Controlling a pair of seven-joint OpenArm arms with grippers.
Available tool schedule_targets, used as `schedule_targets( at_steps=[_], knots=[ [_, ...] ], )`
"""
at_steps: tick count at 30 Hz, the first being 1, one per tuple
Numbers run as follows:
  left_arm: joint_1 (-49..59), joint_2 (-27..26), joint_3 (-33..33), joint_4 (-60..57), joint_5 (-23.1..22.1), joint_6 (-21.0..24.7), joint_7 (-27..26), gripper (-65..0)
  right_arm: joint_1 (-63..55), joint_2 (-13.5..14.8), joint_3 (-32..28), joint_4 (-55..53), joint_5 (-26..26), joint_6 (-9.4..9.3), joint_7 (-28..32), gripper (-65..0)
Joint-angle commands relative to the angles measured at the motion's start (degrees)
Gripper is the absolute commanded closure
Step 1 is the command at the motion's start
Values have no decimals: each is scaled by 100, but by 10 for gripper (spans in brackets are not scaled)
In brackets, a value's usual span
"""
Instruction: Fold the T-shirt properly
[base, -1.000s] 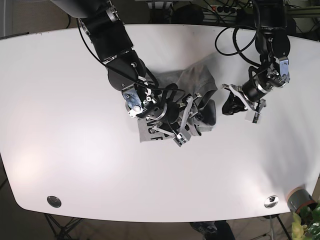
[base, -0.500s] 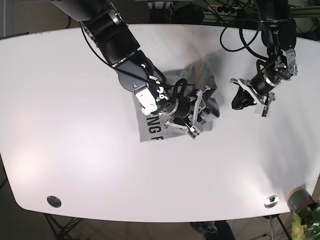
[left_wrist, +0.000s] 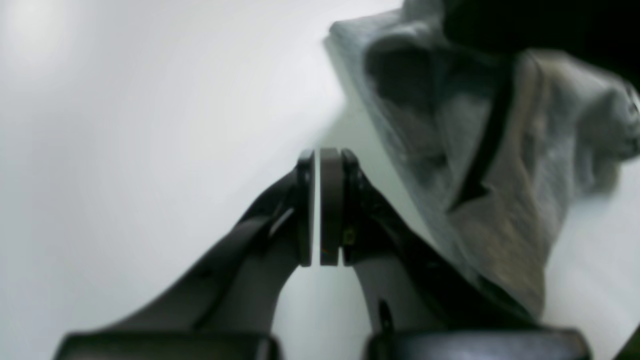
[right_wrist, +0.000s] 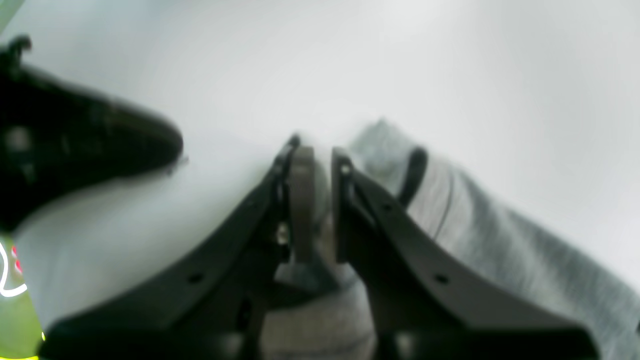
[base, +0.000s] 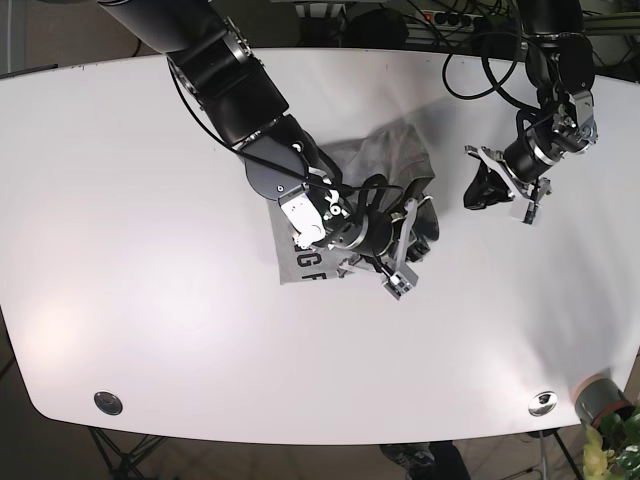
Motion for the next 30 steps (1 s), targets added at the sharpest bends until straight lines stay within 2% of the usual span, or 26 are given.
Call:
schedule_targets(
  at_steps=[1, 8, 10, 13, 14, 17, 19, 26, 30],
  knots=[
    [-29, -56, -34, 81, -82, -242, -122, 0, 321, -86, 10, 101, 68, -76, 157, -59],
    [94, -56, 19, 116, -82, -246, -122, 0, 611, -86, 1, -57, 121, -111, 262, -65],
    [94, -47, 19, 107, -82, -246, -122, 0, 629, -86, 1, -92, 130, -111, 245, -90],
    [94, -73, 19, 81, -73, -246, -122, 0, 611, -86, -8, -92, 323, -111, 139, -235],
    [94, -73, 19, 72, -73, -246, -122, 0, 603, -86, -16, -92, 402, -111, 113, -317],
    [86, -73, 19, 81, -73, -246, -122, 0, 471, -86, -157, -75, 429, -111, 78, -468],
    [94, -73, 19, 81, -73, -246, -122, 0, 409, -69, -271, -4, 420, -111, 78, -461],
    [86, -73, 19, 72, -64, -246, -122, 0, 365, -25, -649, -13, 420, -129, 78, -285],
    [94, -73, 19, 72, -64, -246, -122, 0, 365, 1, -711, -13, 376, -551, 78, -209]
  ],
)
